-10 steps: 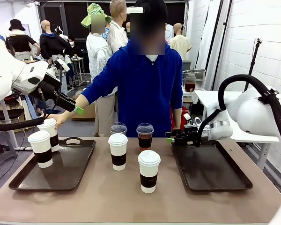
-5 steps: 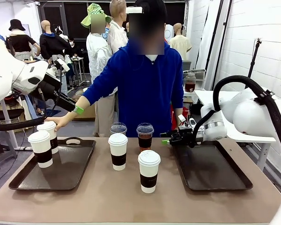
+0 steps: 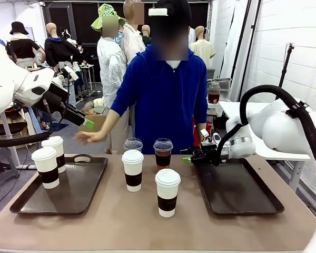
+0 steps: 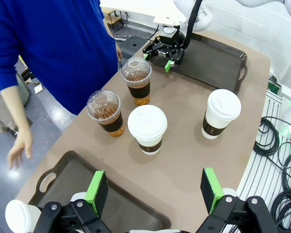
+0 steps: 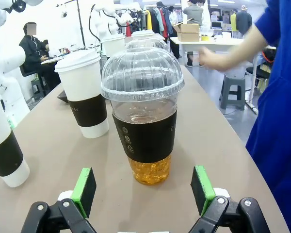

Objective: Distribute the coffee onto the tray.
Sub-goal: Pick up one iced Americano and place it on the right Handle tray.

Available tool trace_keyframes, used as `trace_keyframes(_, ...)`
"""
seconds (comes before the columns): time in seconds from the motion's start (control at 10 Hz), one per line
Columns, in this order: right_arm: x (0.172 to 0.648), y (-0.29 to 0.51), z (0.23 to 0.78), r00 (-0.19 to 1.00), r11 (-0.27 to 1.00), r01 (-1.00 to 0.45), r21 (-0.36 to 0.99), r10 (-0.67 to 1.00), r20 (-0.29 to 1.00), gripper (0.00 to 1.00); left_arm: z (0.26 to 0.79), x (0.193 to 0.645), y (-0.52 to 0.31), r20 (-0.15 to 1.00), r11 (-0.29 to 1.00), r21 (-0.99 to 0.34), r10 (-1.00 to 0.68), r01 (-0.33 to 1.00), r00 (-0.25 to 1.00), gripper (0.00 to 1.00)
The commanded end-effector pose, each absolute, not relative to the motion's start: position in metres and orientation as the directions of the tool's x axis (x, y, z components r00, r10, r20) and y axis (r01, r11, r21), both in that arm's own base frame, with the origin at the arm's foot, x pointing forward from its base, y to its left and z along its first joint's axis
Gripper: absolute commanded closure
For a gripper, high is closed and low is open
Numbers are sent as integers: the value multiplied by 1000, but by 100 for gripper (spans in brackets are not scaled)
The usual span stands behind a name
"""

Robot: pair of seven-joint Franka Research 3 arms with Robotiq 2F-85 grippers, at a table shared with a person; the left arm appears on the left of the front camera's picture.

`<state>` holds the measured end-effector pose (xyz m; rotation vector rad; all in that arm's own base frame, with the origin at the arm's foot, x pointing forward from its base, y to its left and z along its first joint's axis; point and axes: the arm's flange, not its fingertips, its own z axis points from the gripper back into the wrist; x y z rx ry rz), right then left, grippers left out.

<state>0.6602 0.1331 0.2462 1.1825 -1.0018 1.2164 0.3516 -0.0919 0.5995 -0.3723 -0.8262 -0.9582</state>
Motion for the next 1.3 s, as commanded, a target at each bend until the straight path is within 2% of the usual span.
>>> trace_keyframes(0.0,660,133,246,111,-29,-993,117,145,983,0,599,351,-91,762,539,62,-569,840,309,0)
trace_keyframes(0.3,671,148,231,97,3,-995,97,100,990,0,599,351,-91,762,539,62,-569,840,309,0)
trace_keyframes(1.2,676,194,221,94,-89,-991,99,59,994,0,599,351,-91,762,539,62,-569,840,309,0)
